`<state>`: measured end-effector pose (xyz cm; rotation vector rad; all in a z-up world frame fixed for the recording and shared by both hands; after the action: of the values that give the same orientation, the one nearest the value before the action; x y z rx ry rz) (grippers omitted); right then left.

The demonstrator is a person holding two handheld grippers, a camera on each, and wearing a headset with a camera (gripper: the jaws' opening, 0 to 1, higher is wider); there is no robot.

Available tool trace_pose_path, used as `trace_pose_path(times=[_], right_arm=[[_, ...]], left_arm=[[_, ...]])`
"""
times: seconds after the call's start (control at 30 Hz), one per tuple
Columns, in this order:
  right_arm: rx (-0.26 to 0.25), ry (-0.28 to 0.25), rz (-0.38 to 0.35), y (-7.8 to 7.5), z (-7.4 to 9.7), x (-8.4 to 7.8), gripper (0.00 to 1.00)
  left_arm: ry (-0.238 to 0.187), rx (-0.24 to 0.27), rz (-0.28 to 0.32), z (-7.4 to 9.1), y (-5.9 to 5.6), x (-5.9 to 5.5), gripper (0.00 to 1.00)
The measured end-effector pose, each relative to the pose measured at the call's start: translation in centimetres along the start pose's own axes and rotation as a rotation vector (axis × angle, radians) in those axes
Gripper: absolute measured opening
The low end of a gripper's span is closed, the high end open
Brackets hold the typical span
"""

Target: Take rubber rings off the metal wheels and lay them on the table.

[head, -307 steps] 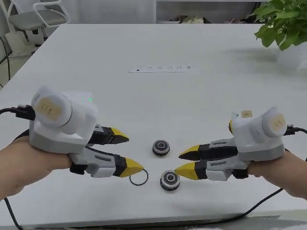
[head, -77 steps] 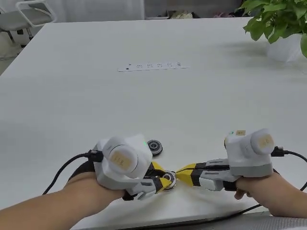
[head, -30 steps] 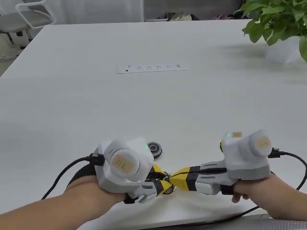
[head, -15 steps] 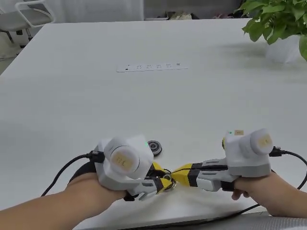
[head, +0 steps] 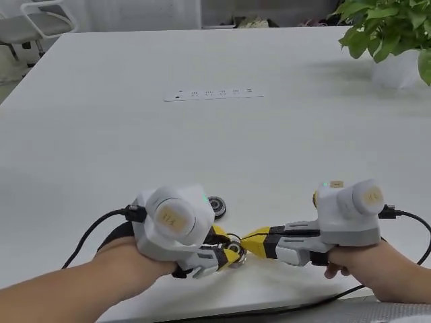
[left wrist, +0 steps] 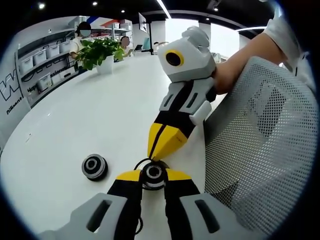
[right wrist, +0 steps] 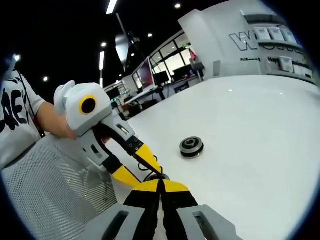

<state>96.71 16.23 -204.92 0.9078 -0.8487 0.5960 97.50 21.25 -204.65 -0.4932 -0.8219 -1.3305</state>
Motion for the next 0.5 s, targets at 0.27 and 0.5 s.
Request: trace_pose_path(times=[0.27, 0.5], right_arm=[[0.001, -0.003, -0.001, 0.1, 0.1, 0.1, 0.0], [0.004, -0.001, 0.004, 0.2, 0.1, 0.2, 0.0]], left_arm=[[-0.003, -0.024, -0.003, 1.0, -0.4, 0.4, 0.21], [-0.03, -0.021, 0.013, 2.2, -0.3, 1.2, 0.27]])
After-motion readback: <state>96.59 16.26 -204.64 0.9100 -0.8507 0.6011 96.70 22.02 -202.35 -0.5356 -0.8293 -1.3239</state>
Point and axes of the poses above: the centre of the closed fingertips' face, and the gripper's own axes: z roughly backward along the fingers, y roughly to its left, x roughly out of its top, the point moved 3 cm from there along z, roughly backward along the fingers, and after that the axes turned 8 degrees about x, right-handed, at the moved point
